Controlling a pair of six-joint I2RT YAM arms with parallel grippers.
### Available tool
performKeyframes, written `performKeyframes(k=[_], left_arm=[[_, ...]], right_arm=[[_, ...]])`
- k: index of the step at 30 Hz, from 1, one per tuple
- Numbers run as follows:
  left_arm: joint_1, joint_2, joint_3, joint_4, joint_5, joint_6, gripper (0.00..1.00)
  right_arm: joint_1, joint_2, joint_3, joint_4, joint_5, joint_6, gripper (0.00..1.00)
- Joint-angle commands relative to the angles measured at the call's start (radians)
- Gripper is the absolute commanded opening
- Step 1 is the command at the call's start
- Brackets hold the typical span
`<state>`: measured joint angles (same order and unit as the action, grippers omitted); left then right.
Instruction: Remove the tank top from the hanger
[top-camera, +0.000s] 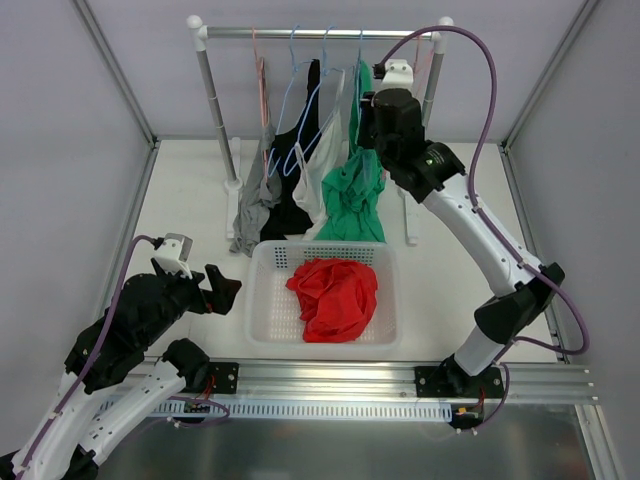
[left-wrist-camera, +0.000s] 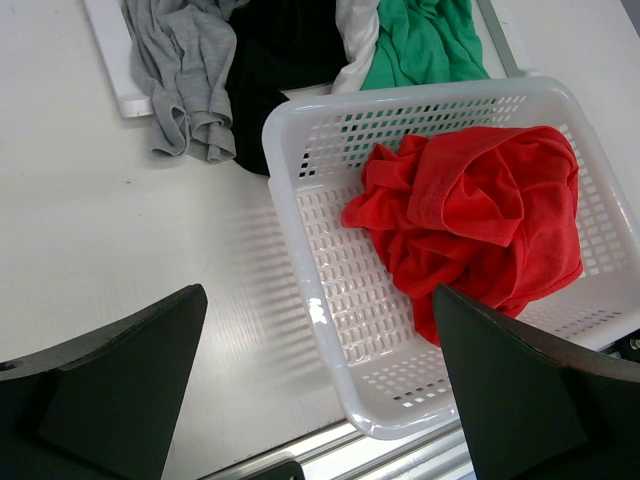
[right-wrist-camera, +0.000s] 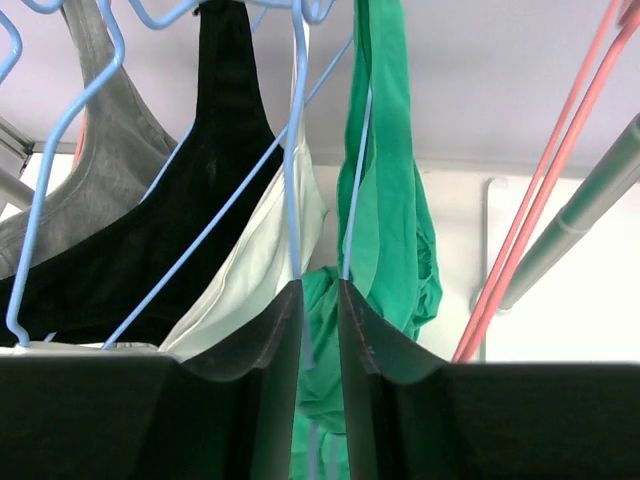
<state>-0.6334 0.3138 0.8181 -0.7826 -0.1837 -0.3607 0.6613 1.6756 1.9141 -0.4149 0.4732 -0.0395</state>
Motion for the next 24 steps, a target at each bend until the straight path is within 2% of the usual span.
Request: performKeyframes(k=[1, 5, 6, 7, 10, 17, 24], left_arm=[[0.006, 0.001, -0.008, 0.039, 0.018, -0.015, 0.99], [0.006, -0.010, -0.010, 0.039, 0.018, -0.015, 0.99], [0.006, -0.012, -0.010, 0.039, 0.018, -0.015, 0.99], [0.006, -0.012, -0.010, 0.039, 0.018, -0.015, 0.99], [0.006, -0.005, -0.010, 0.040, 0.020, -0.015, 0.99], [0.006, -0.005, -0.010, 0.042, 0.020, -0.014, 0.99], [0.006, -0.010, -0.010, 0.042, 0.016, -0.014, 0.99]], right_arm=[[-0.028, -0.014, -0.009, 0.045, -0.022, -0.059, 0.20], [-0.075, 0.007, -0.023, 0.036, -0.080, -0.046, 0.20], [-0.081, 0.016, -0.024, 0.036, -0.100, -0.045, 0.24], [-0.092, 0.021, -0.023, 0.036, -0.116, -0.043, 0.33], [-0.098, 0.044, -0.003, 0.034, -0.156, -0.048, 0.40], [-0.095, 0.056, 0.039, 0.059, -0.258, -0.005, 0.43], [-0.078, 0.151, 0.158, 0.073, -0.332, 0.062, 0.45]])
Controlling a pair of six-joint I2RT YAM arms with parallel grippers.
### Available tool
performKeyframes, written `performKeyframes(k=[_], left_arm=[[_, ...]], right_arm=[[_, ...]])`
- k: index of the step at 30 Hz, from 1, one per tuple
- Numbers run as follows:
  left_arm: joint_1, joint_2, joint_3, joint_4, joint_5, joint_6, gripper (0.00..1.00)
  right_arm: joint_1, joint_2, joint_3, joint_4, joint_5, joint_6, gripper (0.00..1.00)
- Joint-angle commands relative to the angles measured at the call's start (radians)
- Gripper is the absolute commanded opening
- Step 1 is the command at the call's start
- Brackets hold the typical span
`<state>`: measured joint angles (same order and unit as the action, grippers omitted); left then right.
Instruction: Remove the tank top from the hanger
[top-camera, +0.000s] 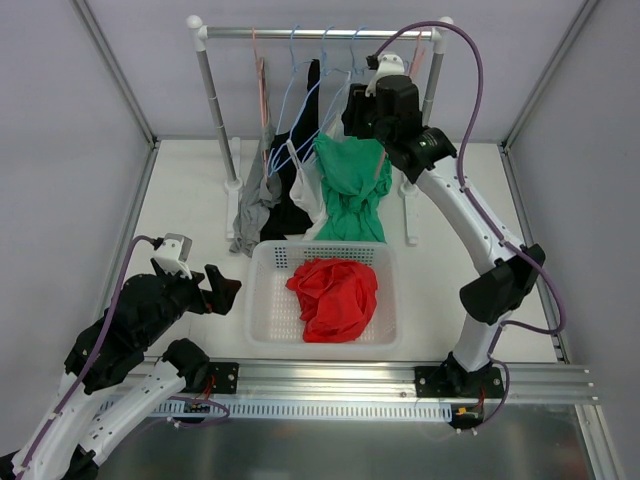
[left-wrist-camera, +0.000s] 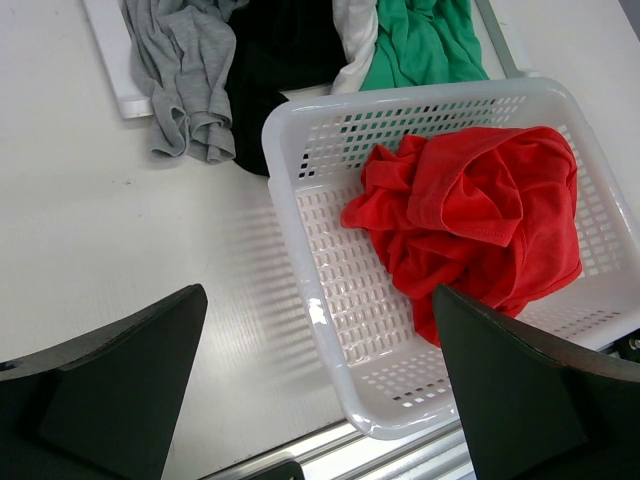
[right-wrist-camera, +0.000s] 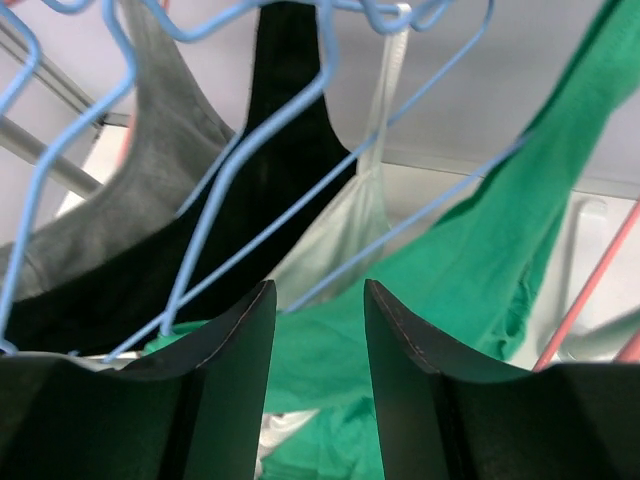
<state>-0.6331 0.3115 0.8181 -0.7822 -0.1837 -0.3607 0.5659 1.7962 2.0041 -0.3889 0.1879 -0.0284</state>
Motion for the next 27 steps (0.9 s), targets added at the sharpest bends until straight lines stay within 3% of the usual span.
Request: performKeyframes(k=[1, 19, 27], left_arm=[[0.006, -0.009, -0.010, 0.041, 0.016, -0.014, 0.99], [0.006, -0.011, -0.011, 0.043, 0.020, -0.012, 0.99], [0.004, -0.028, -0.013, 0.043, 0.016, -0.014, 0.99]], right_arm=[[0.023, 0.035, 0.074, 0.047, -0.039, 0.051, 0.46], [0.104, -0.006, 0.061, 0.079, 0.114, 0.067, 0.53], [0.106, 0.113, 0.182, 0.047, 0.157, 0.064, 0.56]])
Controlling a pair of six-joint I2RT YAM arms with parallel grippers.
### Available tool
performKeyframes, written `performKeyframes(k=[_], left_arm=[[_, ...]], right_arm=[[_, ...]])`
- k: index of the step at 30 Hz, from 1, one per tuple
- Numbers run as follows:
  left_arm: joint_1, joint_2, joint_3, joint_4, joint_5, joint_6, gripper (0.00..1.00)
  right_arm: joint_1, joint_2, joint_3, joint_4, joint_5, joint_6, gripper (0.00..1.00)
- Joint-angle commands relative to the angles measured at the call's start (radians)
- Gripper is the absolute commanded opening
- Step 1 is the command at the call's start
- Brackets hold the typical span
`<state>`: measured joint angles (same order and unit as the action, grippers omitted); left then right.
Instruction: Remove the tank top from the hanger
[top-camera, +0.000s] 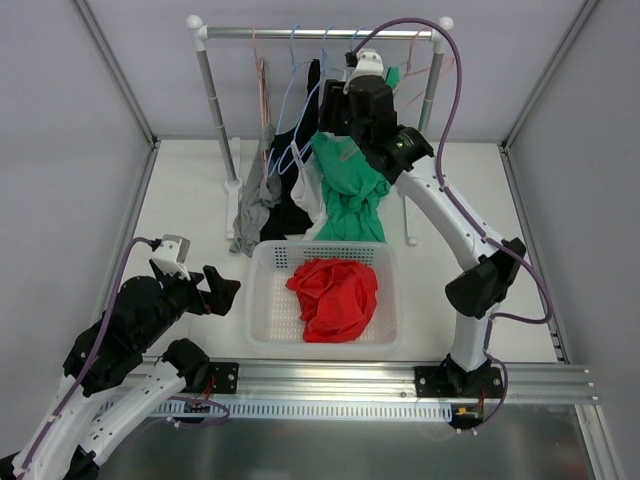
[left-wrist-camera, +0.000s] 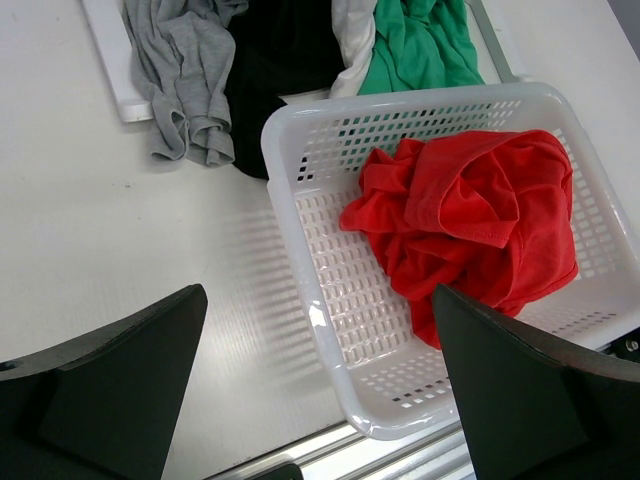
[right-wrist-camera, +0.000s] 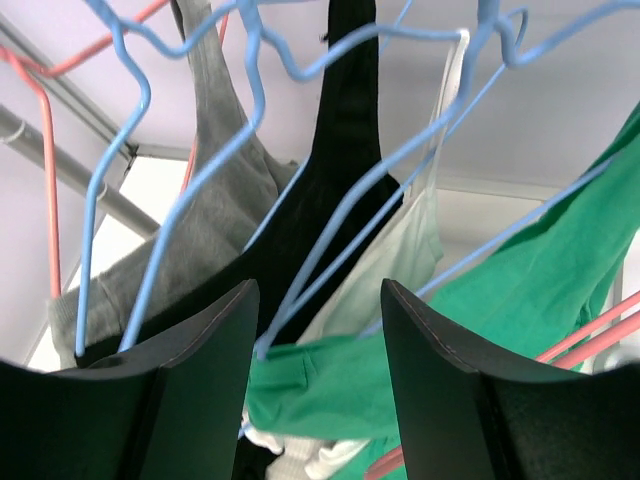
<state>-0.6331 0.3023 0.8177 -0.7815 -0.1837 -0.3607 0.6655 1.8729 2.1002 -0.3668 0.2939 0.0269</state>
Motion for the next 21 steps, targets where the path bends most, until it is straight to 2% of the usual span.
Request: performKeyframes(k=[1, 7, 10, 15, 18, 19, 21], left_arm=[[0.006, -0.020, -0.012, 0.041, 0.016, -0.014, 0.99], [0.006, -0.026, -0.012, 0.042, 0.016, -0.012, 0.99], [0.006, -0.026, -0.012, 0.042, 0.018, -0.012, 0.99], [0.004, -0.028, -0.012, 0.044, 0.021, -0.009, 0.99], [0.006, -0.026, -0.012, 0.045, 0.023, -0.009, 0.99], [0.006, -0.026, -0.012, 0.045, 0.023, -0.009, 0.99], [0.006, -0.026, -0.012, 0.045, 0.023, -0.009, 0.99]], right_arm=[[0.006, 0.051, 0.098, 0.019, 0.057, 0.007, 0.56], [0.008, 0.101, 0.142, 0.016, 0.088, -0.010, 0.54], [0.014, 0.089, 0.124, 0.014, 0.155, -0.025, 0.46], [0.029, 0.052, 0.080, 0.014, 0.229, -0.082, 0.24], [0.036, 0.023, 0.057, 0.016, 0.244, -0.100, 0.19], [0.039, 0.009, 0.046, 0.019, 0.246, -0.104, 0.11], [0.040, -0.006, 0.035, 0.020, 0.246, -0.111, 0.01]])
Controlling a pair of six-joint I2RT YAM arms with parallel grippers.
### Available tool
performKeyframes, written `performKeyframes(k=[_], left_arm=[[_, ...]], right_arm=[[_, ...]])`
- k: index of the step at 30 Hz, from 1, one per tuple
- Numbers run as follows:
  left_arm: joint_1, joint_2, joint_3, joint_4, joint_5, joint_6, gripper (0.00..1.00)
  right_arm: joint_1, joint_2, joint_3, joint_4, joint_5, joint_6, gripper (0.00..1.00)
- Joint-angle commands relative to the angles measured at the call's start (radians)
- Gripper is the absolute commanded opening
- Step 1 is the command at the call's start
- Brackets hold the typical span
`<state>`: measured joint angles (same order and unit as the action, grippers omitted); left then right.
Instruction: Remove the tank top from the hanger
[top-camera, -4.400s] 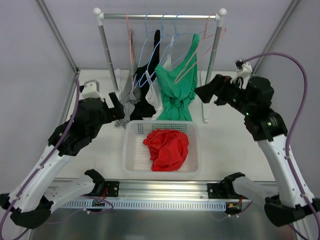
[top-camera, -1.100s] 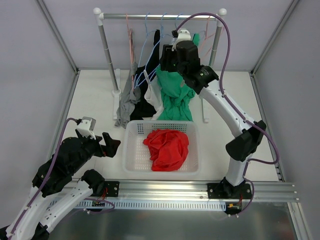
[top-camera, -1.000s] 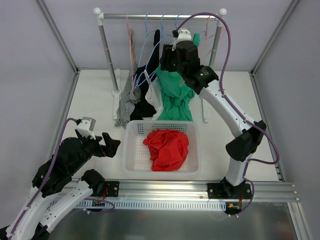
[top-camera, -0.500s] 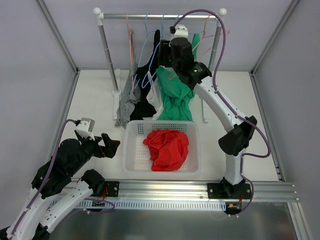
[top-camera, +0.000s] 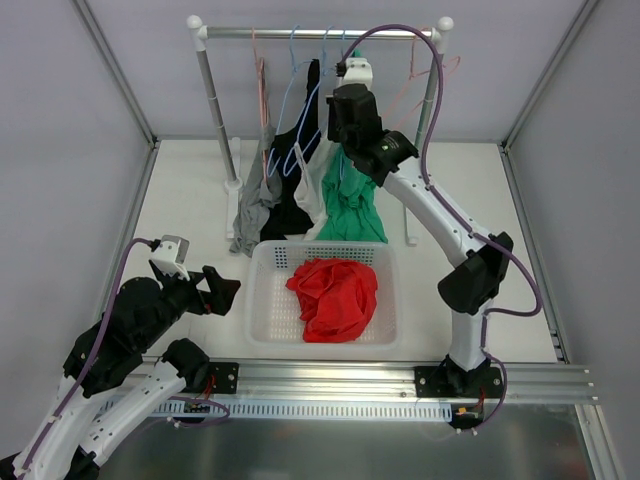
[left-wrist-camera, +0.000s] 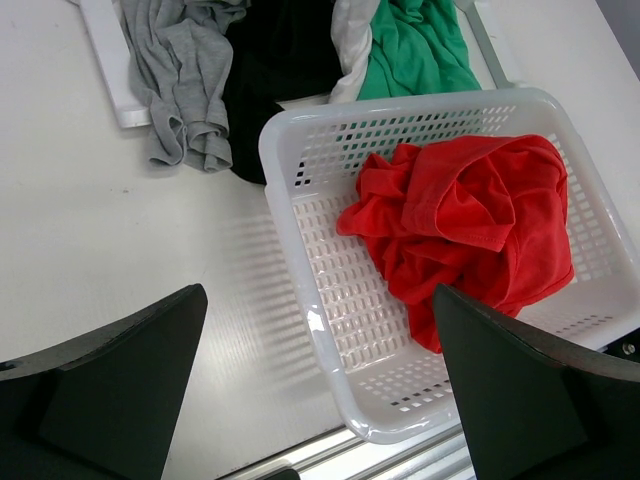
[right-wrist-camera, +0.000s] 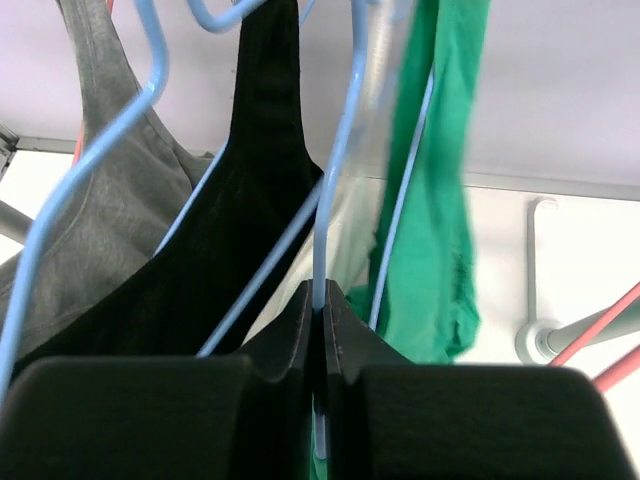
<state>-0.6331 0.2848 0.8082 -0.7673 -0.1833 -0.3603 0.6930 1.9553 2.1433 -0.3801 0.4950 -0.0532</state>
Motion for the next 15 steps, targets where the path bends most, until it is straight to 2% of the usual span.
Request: performKeyframes(k=[1, 10, 15], left_arm=[[0.006, -0.009, -0.003, 0.031, 0.022, -0.008, 0.98], [0.006, -0.012, -0.004, 0.031, 0.022, -0.009, 0.99], [0.006, -0.016, -0.006, 0.033, 0.021, -0.009, 0.99]], right_arm=[[0.013, -0.094, -0.020, 0.036, 0.043, -0.031, 0.00], [0.010, -0.196, -0.080, 0.050, 0.004, -0.083, 0.00], [-0.004, -0.272, -0.089, 0.053, -0.145, -0.134, 0.00]])
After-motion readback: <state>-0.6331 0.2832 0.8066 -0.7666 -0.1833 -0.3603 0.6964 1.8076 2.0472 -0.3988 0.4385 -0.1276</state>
